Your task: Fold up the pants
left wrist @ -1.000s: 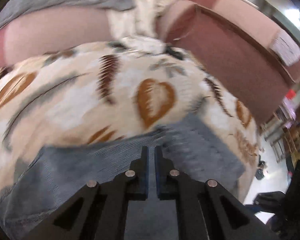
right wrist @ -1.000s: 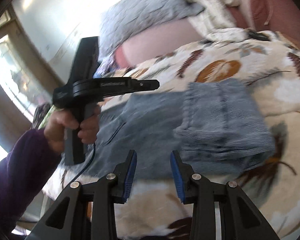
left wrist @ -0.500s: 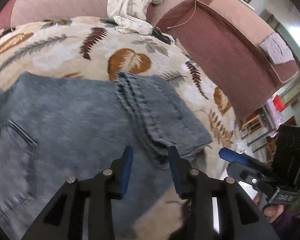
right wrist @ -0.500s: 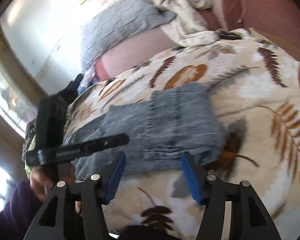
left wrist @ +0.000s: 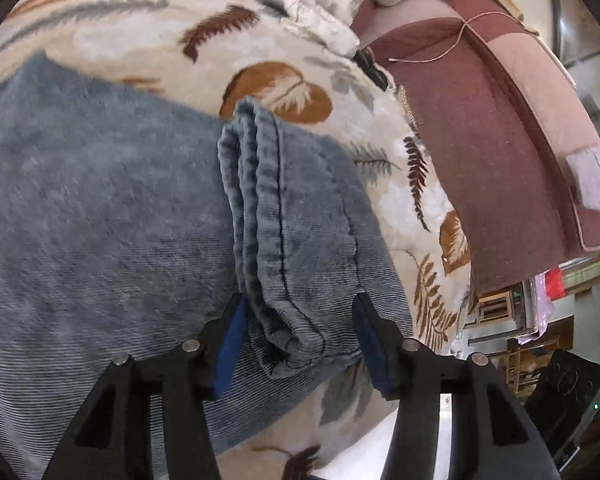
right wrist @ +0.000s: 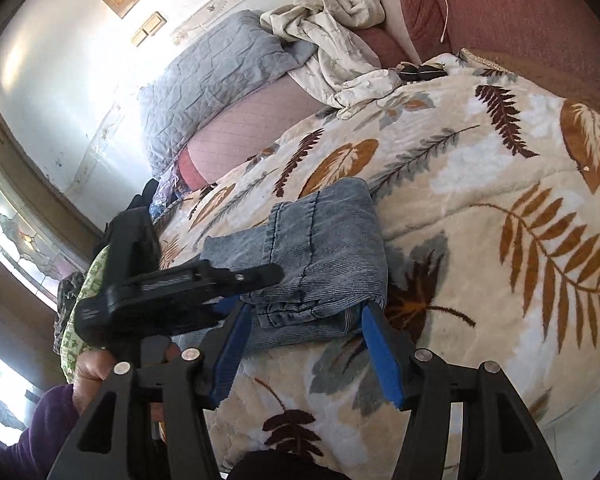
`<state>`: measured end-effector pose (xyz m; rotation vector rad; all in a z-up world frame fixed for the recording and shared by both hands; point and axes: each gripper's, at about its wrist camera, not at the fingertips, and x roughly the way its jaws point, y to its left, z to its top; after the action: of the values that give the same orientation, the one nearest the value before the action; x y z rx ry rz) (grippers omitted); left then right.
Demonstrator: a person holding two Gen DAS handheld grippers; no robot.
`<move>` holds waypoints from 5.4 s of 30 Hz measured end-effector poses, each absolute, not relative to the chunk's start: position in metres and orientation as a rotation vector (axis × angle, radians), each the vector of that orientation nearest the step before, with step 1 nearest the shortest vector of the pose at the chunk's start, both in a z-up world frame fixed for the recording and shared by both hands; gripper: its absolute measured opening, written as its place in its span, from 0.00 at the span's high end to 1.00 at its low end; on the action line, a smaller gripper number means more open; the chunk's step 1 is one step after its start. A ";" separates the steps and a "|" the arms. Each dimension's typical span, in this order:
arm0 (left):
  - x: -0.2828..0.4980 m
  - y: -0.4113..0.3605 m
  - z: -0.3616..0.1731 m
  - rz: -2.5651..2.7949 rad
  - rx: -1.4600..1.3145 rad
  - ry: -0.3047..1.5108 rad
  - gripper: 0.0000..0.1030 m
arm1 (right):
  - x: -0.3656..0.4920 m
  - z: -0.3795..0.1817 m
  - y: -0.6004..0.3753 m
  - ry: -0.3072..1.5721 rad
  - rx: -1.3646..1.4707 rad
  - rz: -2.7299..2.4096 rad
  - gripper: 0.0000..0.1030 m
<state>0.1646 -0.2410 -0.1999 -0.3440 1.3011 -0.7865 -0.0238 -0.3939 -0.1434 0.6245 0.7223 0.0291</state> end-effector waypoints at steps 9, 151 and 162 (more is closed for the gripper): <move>0.164 -0.235 -0.200 -0.785 -0.319 1.248 0.79 | 0.015 -0.148 -0.428 0.708 0.672 -0.009 0.36; 0.043 0.155 -0.148 0.022 -0.418 0.923 0.39 | 0.113 -0.113 -0.058 1.130 0.454 0.714 0.24; 0.069 0.150 -0.158 -0.035 -0.453 0.947 0.37 | 0.198 -0.098 0.022 1.143 0.200 0.640 0.24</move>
<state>0.0685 0.1502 -0.1581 -0.4533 0.9467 -0.0348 0.1977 0.0219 -0.0980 0.1995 1.1431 0.6402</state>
